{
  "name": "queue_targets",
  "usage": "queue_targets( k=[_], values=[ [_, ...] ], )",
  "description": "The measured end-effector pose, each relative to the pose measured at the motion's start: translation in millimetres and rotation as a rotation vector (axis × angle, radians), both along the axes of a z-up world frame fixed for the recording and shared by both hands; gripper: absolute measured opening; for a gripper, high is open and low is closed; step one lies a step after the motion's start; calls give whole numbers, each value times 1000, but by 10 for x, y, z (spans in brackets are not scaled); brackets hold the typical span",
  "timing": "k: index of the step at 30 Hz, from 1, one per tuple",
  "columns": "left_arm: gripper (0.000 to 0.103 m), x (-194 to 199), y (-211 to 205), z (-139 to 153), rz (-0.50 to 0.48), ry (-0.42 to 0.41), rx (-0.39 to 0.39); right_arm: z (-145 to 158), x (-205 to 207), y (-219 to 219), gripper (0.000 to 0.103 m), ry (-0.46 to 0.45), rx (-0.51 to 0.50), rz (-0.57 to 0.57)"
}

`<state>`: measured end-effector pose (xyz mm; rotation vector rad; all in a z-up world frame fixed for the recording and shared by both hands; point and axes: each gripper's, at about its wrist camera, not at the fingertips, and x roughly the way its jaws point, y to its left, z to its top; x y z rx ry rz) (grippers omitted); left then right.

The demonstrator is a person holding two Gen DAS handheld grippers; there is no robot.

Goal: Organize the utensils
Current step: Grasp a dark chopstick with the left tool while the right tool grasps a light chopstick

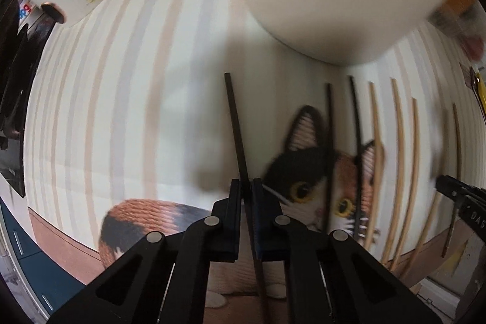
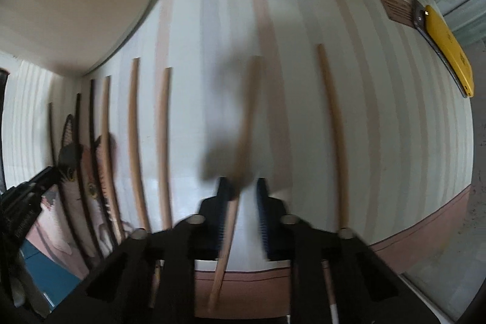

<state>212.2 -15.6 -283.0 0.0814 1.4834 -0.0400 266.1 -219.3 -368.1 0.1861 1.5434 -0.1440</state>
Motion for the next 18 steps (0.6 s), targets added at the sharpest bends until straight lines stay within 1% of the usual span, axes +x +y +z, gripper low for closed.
queue_targets(
  k=[4,7,9,11,13,15,18],
  values=[
    [5,49,134,3,21,16,-32,-7,69,-126,9,4,13,-4],
    [7,77,217,-11,26,40,-53,-17,134,-106,9,5,10,29],
    [9,54,262,-29,27,66,-71,-38,173,-39,10,24,15,43],
    [9,16,272,-32,21,71,-66,-63,174,-52,14,59,38,34],
    [9,-41,257,-42,19,67,-49,-67,179,-37,15,63,53,25],
    [9,-47,216,-56,26,58,-28,-60,161,-55,15,53,39,33],
    [6,-28,165,-57,29,51,-5,-46,119,66,17,45,-6,58]
  ],
)
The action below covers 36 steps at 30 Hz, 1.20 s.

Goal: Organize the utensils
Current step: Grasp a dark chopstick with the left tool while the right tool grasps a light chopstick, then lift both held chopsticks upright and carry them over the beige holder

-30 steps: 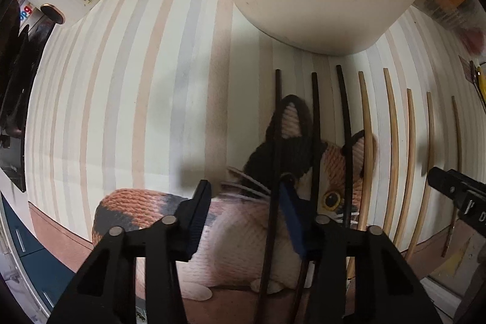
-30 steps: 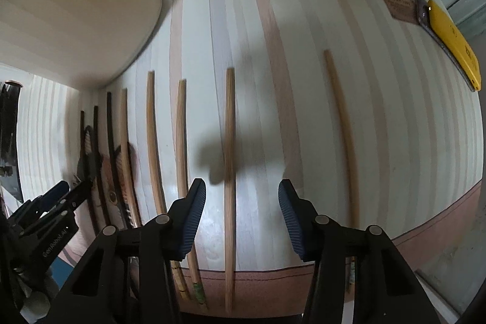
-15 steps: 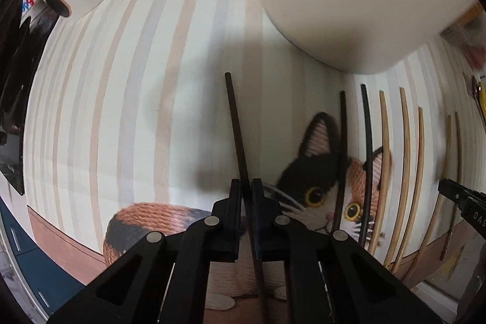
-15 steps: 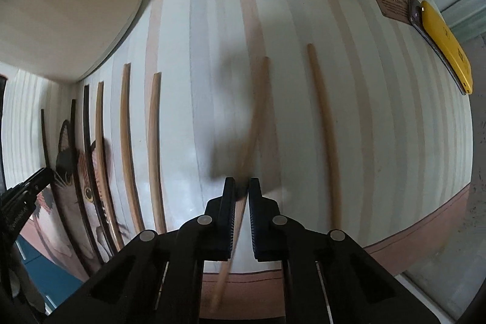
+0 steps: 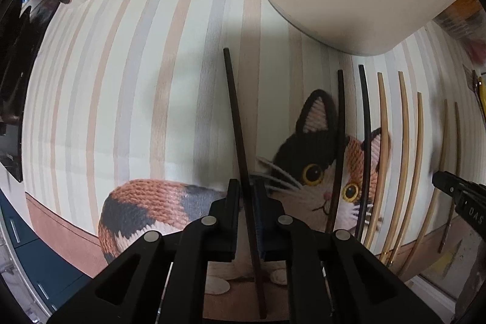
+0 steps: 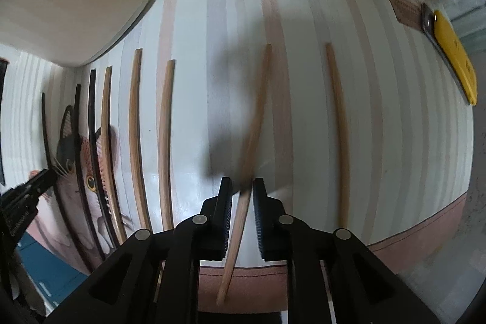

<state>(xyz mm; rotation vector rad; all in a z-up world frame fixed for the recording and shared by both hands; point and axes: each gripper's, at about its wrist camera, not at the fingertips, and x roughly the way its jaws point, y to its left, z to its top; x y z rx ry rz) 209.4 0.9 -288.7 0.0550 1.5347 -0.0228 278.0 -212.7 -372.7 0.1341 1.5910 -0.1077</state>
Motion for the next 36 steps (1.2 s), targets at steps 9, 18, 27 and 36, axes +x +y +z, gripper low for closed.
queue_targets(
  k=[9,18,27,36],
  values=[
    [3,65,-194,-12,-19,-21,13,18,95,157,9,-6,-7,43],
    [4,245,-255,47,-32,-14,29,-3,143,181,9,-1,-20,46],
    [3,157,-284,159,-13,-59,51,86,2,56,7,-56,12,-14],
    [3,9,-199,611,7,-163,22,611,-82,-98,7,-191,46,-36]
  ],
)
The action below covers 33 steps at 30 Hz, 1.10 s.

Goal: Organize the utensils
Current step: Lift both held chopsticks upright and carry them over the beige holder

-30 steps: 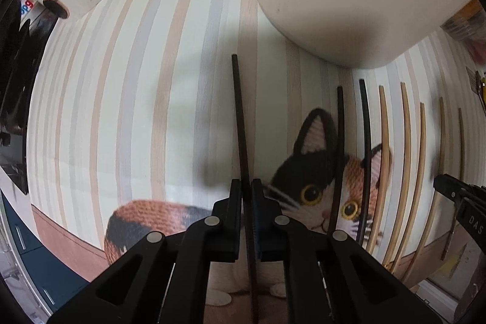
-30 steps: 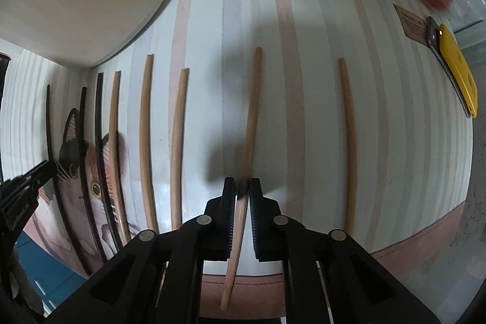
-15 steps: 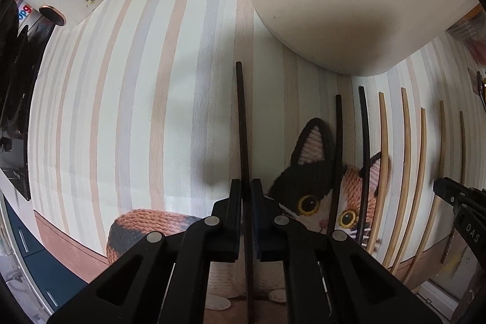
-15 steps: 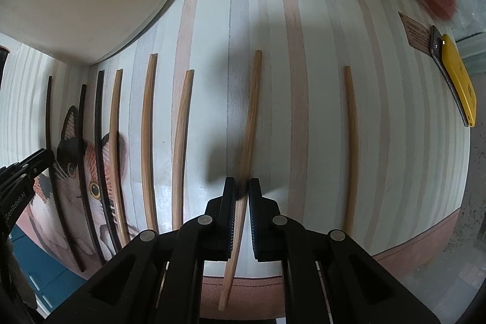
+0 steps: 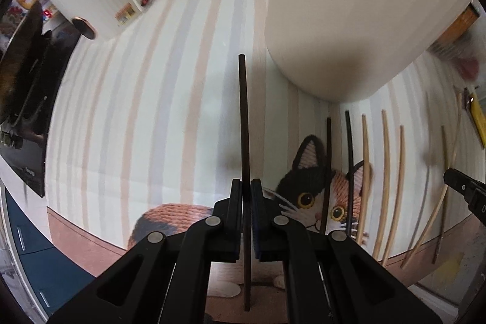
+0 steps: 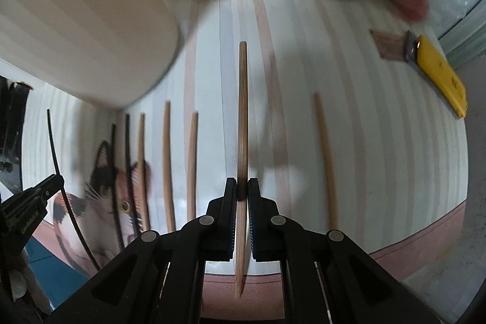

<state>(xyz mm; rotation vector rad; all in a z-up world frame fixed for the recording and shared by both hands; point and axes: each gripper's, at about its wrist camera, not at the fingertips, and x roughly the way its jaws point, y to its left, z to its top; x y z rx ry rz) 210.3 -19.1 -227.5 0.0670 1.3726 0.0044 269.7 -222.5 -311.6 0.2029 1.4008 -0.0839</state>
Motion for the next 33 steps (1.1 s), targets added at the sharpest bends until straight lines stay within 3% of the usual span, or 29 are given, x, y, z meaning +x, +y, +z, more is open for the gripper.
queue_targets(
  k=[12,17,23,27,33],
  values=[
    [3,-73,234,781,70,-203,3,612,19,100,7,-144,26,41],
    [2,-27,365,1044,100,-308,48,811,102,182,7,-204,38,59],
    [2,32,425,1349,120,-380,44,1168,198,189,7,-275,72,74],
    [2,29,404,1660,124,-441,41,1456,304,206,7,-290,80,101],
    [2,39,423,2299,140,-529,-36,2087,432,291,7,-362,91,158]
  ],
)
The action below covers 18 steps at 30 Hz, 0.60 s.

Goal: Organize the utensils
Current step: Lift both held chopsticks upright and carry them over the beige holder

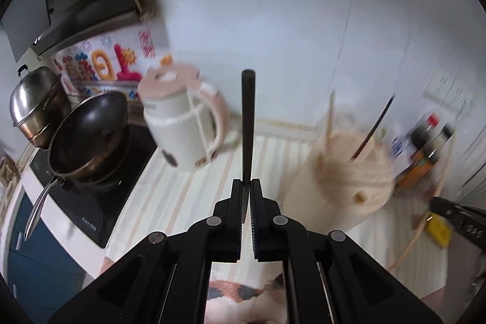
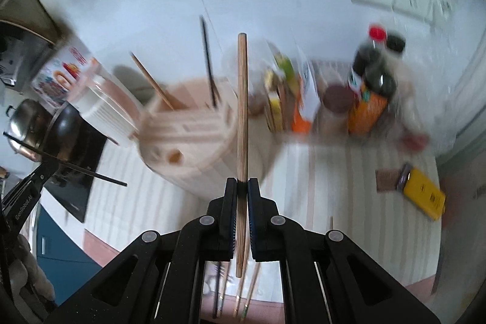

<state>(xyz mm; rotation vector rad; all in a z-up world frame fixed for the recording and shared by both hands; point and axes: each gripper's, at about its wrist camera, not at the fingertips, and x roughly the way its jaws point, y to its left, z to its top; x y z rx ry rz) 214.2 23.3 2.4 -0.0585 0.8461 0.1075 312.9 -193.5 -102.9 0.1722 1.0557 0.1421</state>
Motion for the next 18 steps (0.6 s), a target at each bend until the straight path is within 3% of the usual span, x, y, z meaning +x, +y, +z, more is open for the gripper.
queue_targets(
  k=[5,10,13,18],
  values=[
    [2,131,-73,454,-41,-55,-93,583,166,80,7,-101,-5,26],
    [2,348,-176,725,-80,-77,-189,987,423,133,7,-196,-15,10],
    [2,513,-269,835,-103,-85,-224,1107,607,136,7,-230,-5,-16],
    [2,793,-435,853,-132,-88,-213,1106,914,136,7,-266,26,-66]
  ],
)
